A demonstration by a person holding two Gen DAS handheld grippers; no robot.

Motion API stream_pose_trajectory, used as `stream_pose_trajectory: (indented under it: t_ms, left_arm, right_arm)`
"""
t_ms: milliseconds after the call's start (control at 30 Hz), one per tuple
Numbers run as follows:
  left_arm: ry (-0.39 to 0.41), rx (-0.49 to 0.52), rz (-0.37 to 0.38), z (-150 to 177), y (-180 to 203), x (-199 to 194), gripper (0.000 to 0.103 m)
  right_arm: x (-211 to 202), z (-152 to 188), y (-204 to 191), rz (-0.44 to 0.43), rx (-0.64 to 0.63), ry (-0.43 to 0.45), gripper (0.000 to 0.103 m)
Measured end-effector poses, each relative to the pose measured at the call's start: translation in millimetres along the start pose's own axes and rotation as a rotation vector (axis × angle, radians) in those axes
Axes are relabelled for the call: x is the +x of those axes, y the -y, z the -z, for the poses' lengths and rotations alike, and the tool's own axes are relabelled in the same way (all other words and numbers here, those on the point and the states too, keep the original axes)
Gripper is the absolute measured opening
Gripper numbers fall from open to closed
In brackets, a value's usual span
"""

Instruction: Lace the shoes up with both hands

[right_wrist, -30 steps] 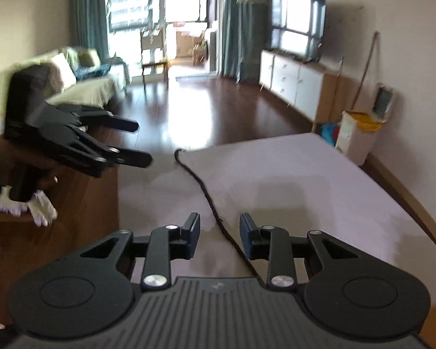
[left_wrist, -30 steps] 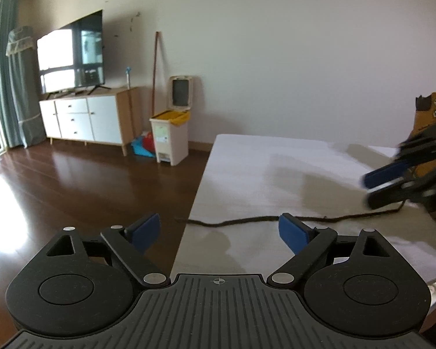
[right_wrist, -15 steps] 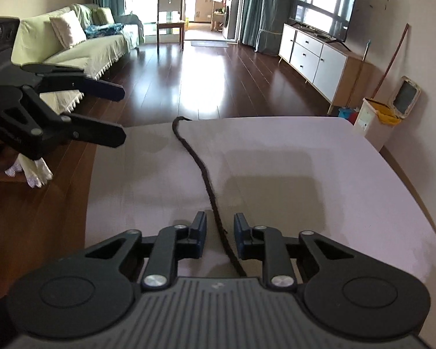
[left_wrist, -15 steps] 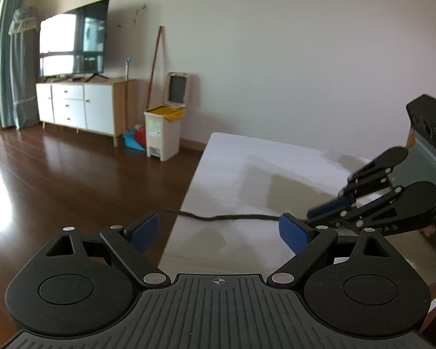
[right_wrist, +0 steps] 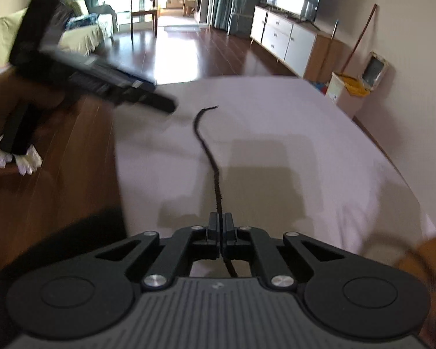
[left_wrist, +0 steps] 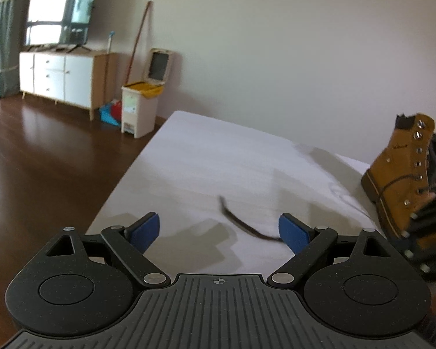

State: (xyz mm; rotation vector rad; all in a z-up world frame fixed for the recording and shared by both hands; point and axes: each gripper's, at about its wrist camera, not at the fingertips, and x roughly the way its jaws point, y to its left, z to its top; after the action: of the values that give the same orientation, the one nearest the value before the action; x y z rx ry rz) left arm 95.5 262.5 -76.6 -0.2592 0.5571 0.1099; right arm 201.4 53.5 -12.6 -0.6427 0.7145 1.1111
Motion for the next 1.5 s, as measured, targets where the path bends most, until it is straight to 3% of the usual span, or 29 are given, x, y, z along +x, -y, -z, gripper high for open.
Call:
stream_pose_trajectory:
  t_ms: [133, 267, 433, 533, 600, 633, 767, 833, 933, 1100, 1233, 1500]
  left_arm:
    - [-0.031, 0.035, 0.043, 1, 17, 8, 0.089]
    - [-0.078, 0.11, 0.053, -1, 39, 26, 0.063]
    - [-0.136, 0.21, -0.013, 2, 64, 49, 0.058]
    - [-0.152, 0.253, -0.042, 0, 74, 52, 0.037]
    - [-0.168, 0.29, -0.038, 0, 81, 54, 0.009]
    - [-0.172, 0.301, -0.031, 0, 84, 54, 0.004]
    - [-0.172, 0.371, -0.002, 3, 93, 55, 0.002]
    - [-0.157, 0.374, 0.041, 4, 94, 54, 0.002]
    - [-0.122, 0.407, 0.133, 1, 100, 46, 0.002]
    - [-0.049, 0.511, 0.339, -17, 116, 30, 0.002]
    - [0.015, 0.689, 0.564, -35, 137, 7, 0.002]
    - [-0.006, 0.88, 0.668, -37, 175, 1, 0.002]
  right_arm:
    - [-17, 18, -13, -0.004, -0.008, -0.021, 0.003]
    - [-23, 27, -21, 0.002, -0.006, -0.016, 0.003]
    - [-27, 30, -25, 0.012, 0.014, 0.003, 0.003]
    - [-27, 34, -25, 0.022, 0.014, 0.01, 0.004]
    - [-27, 35, -23, 0.015, 0.025, 0.018, 0.004]
    - [-29, 37, -22, 0.019, 0.035, 0.028, 0.004]
    - [-33, 40, -15, 0.015, 0.057, 0.05, 0.006]
    - [-37, 42, -12, 0.013, 0.065, 0.067, 0.014]
    - [-48, 41, -2, 0.018, 0.09, 0.126, 0.015]
    - [-76, 40, 16, 0.079, 0.076, 0.274, 0.016]
    - [-91, 39, 25, 0.119, -0.013, 0.336, 0.016]
    - [-104, 41, 18, 0.148, -0.179, 0.366, 0.016]
